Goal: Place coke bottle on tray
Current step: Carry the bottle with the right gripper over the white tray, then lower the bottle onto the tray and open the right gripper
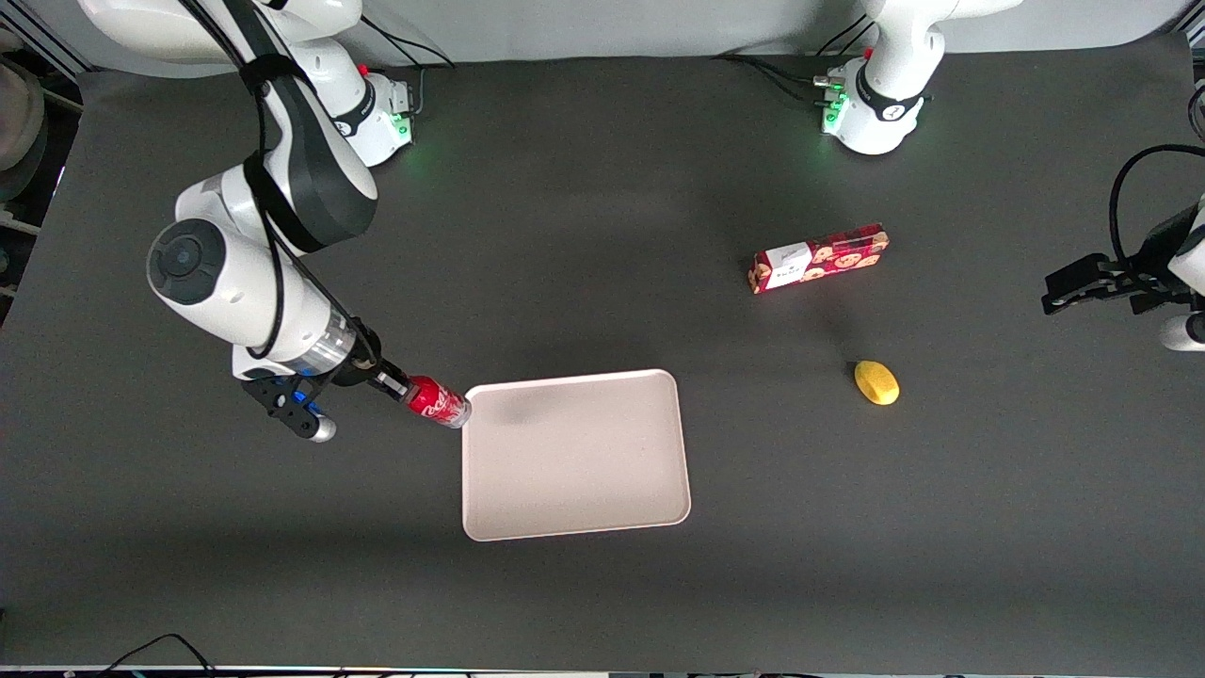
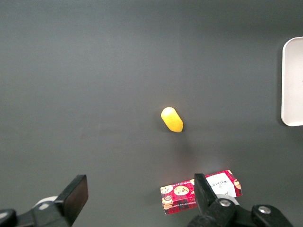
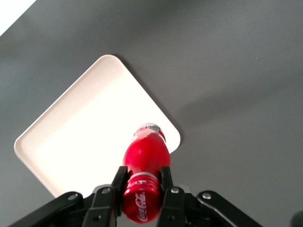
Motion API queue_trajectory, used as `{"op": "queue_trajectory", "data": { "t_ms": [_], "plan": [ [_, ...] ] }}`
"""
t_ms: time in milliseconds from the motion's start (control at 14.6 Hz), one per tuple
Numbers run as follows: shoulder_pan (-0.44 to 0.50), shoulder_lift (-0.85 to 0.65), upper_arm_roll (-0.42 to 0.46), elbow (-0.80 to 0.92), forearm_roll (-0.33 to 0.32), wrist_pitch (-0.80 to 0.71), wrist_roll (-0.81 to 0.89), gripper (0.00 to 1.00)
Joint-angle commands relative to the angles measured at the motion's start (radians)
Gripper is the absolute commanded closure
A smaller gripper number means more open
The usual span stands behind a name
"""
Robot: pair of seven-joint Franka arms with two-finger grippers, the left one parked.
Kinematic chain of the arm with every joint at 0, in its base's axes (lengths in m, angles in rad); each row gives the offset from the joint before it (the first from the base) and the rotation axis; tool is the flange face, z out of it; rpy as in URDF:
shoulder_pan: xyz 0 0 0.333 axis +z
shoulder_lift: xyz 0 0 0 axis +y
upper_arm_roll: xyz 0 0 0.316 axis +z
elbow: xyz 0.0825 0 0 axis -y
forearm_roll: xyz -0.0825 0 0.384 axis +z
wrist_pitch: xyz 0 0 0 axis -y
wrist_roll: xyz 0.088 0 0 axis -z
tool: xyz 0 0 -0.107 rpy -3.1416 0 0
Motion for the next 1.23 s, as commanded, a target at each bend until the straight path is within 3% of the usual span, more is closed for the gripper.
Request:
{"op": "queue_trajectory", "data": {
  "t_ms": [0,684,1163],
  "plan": [
    [0.051,0.094,-0.004,0.065,-0.111,0.044,0.191,1.0],
    [0.07,0.253,-0.005,0.142,-0.139,0.154,0.278,1.0],
    [0.08,0.289,-0.005,0.144,-0.2,0.206,0.324,1.0]
  ]
}}
